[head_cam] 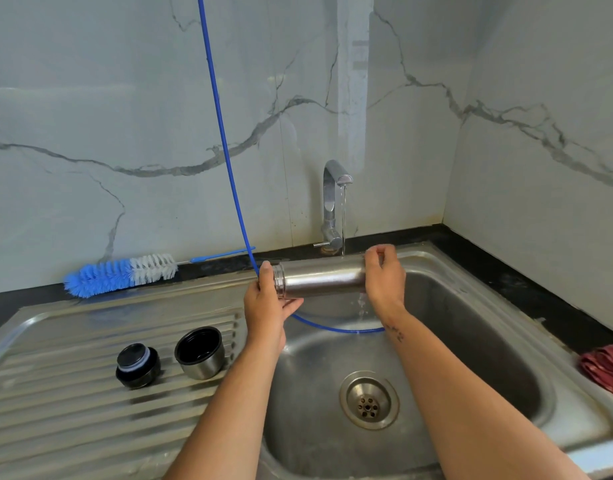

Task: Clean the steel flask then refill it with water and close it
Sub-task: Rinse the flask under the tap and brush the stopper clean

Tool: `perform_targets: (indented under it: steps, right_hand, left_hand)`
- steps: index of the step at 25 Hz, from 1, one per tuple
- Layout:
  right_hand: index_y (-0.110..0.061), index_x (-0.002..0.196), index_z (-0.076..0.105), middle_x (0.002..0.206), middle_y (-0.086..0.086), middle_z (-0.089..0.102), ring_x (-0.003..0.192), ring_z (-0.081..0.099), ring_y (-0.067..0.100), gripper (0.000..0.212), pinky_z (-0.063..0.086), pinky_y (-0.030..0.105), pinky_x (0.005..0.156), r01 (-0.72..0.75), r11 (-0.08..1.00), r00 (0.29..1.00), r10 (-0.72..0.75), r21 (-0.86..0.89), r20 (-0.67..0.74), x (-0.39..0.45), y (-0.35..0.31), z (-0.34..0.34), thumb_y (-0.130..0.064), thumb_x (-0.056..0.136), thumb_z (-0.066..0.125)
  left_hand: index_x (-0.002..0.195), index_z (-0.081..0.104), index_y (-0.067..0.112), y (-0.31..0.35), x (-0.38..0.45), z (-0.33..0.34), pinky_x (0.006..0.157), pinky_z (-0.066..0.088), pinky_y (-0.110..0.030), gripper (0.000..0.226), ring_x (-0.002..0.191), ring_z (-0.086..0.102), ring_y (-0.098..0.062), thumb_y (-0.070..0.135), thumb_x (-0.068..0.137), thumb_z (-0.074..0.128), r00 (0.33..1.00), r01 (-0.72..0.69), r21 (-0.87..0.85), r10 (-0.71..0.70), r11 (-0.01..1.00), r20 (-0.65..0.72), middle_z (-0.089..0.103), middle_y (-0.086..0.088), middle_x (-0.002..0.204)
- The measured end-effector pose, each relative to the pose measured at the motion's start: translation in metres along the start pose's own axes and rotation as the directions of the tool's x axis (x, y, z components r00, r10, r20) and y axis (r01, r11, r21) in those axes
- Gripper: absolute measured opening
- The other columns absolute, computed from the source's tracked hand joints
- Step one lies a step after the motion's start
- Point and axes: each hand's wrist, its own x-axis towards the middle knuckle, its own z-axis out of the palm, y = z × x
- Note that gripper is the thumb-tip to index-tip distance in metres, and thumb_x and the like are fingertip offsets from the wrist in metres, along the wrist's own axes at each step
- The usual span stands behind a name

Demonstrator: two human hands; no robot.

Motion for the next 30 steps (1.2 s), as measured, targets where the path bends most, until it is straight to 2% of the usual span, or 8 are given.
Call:
perform_targets:
  steps: [4, 7, 10, 13, 18, 25, 27, 30]
  right_hand:
    - [-0.018, 0.105, 0.060, 0.102, 0.001, 0.064, 0.102, 0.062, 0.026, 0.032, 0.051, 0.042, 0.087, 0.090, 0.960, 0.996, -0.093, -0.264, 0.003, -0.001, 0.011, 0.002, -0.035, 0.108, 0.033]
    - [-0.018, 0.106, 0.067, 0.117, 0.005, 0.065, 0.119, 0.058, 0.028, 0.051, 0.031, 0.060, 0.112, 0.241, 0.719, 0.970, -0.166, -0.652, 0.176, -0.013, 0.003, 0.024, -0.040, 0.109, 0.022]
    - [-0.021, 0.082, 0.057, 0.088, 0.002, 0.066, 0.088, 0.064, 0.026, 0.052, 0.047, 0.046, 0.092, 0.515, 0.697, 0.848, -0.329, -0.498, 0.417, -0.033, -0.026, 0.048, -0.042, 0.109, 0.018]
    - [-0.025, 0.102, 0.064, 0.097, -0.004, 0.066, 0.092, 0.062, 0.020, 0.052, 0.046, 0.040, 0.082, 0.688, 0.639, 0.709, -0.494, -0.343, 0.503, -0.032, -0.022, 0.041, -0.046, 0.109, 0.017]
    - [-0.019, 0.090, 0.062, 0.097, 0.008, 0.069, 0.098, 0.063, 0.031, 0.058, 0.046, 0.045, 0.097, 0.293, 0.737, 0.937, -0.094, -0.610, 0.336, -0.010, 0.007, -0.001, -0.046, 0.110, 0.016]
    - [-0.023, 0.091, 0.060, 0.087, -0.002, 0.064, 0.081, 0.060, 0.022, 0.054, 0.046, 0.038, 0.076, 0.612, 0.678, 0.783, -0.445, -0.407, 0.435, -0.034, -0.027, 0.040, -0.047, 0.109, 0.015]
    - [-0.023, 0.087, 0.058, 0.086, -0.002, 0.062, 0.083, 0.058, 0.024, 0.051, 0.045, 0.039, 0.079, 0.540, 0.701, 0.832, -0.362, -0.466, 0.419, -0.021, -0.008, 0.024, -0.046, 0.110, 0.019]
    - [-0.020, 0.082, 0.057, 0.085, 0.001, 0.064, 0.087, 0.059, 0.024, 0.044, 0.045, 0.038, 0.076, 0.211, 0.892, 0.955, -0.100, -0.399, 0.281, -0.002, 0.010, 0.005, -0.044, 0.109, 0.032]
  left_hand:
    - [0.100, 0.065, 0.011, -0.004, 0.000, 0.000, 0.071, 0.064, -0.044, 0.031, 0.104, 0.071, -0.033, 0.041, 0.101, 0.060, 0.999, -0.017, 0.027, 0.016, 1.000, 0.039, 0.071, -0.018, 0.109]
    - [0.106, 0.066, 0.011, -0.010, -0.001, 0.002, 0.070, 0.064, -0.040, 0.030, 0.104, 0.072, -0.030, 0.040, 0.099, 0.064, 0.993, -0.080, 0.112, 0.070, 0.990, 0.091, 0.071, -0.018, 0.113]
    - [0.105, 0.066, 0.008, -0.012, -0.008, 0.005, 0.072, 0.064, -0.040, 0.029, 0.086, 0.075, -0.022, 0.036, 0.100, 0.062, 0.986, -0.114, 0.154, 0.093, 0.981, 0.135, 0.074, -0.017, 0.099]
    - [0.111, 0.067, 0.005, -0.006, -0.010, 0.003, 0.075, 0.065, -0.041, 0.029, 0.086, 0.075, -0.020, 0.032, 0.100, 0.063, 0.983, -0.161, 0.127, 0.147, 0.979, 0.115, 0.074, -0.012, 0.095]
    - [0.113, 0.069, 0.014, 0.001, -0.007, -0.002, 0.083, 0.063, -0.046, 0.023, 0.093, 0.074, -0.017, 0.030, 0.096, 0.070, 0.970, -0.234, 0.098, 0.224, 0.967, 0.098, 0.077, 0.000, 0.093]
    - [0.101, 0.069, 0.018, -0.002, -0.014, 0.003, 0.072, 0.063, -0.038, 0.010, 0.089, 0.074, -0.021, 0.027, 0.097, 0.069, 0.963, -0.262, 0.077, 0.255, 0.962, 0.089, 0.076, -0.001, 0.088]
    - [0.101, 0.069, 0.019, 0.001, -0.011, -0.001, 0.078, 0.063, -0.045, 0.014, 0.096, 0.074, -0.025, 0.031, 0.096, 0.070, 0.965, -0.262, 0.070, 0.261, 0.962, 0.025, 0.075, -0.006, 0.096]
    - [0.101, 0.068, 0.014, -0.001, -0.010, 0.000, 0.079, 0.064, -0.048, 0.019, 0.101, 0.073, -0.029, 0.032, 0.097, 0.067, 0.972, -0.226, 0.045, 0.229, 0.973, -0.061, 0.074, -0.011, 0.100]
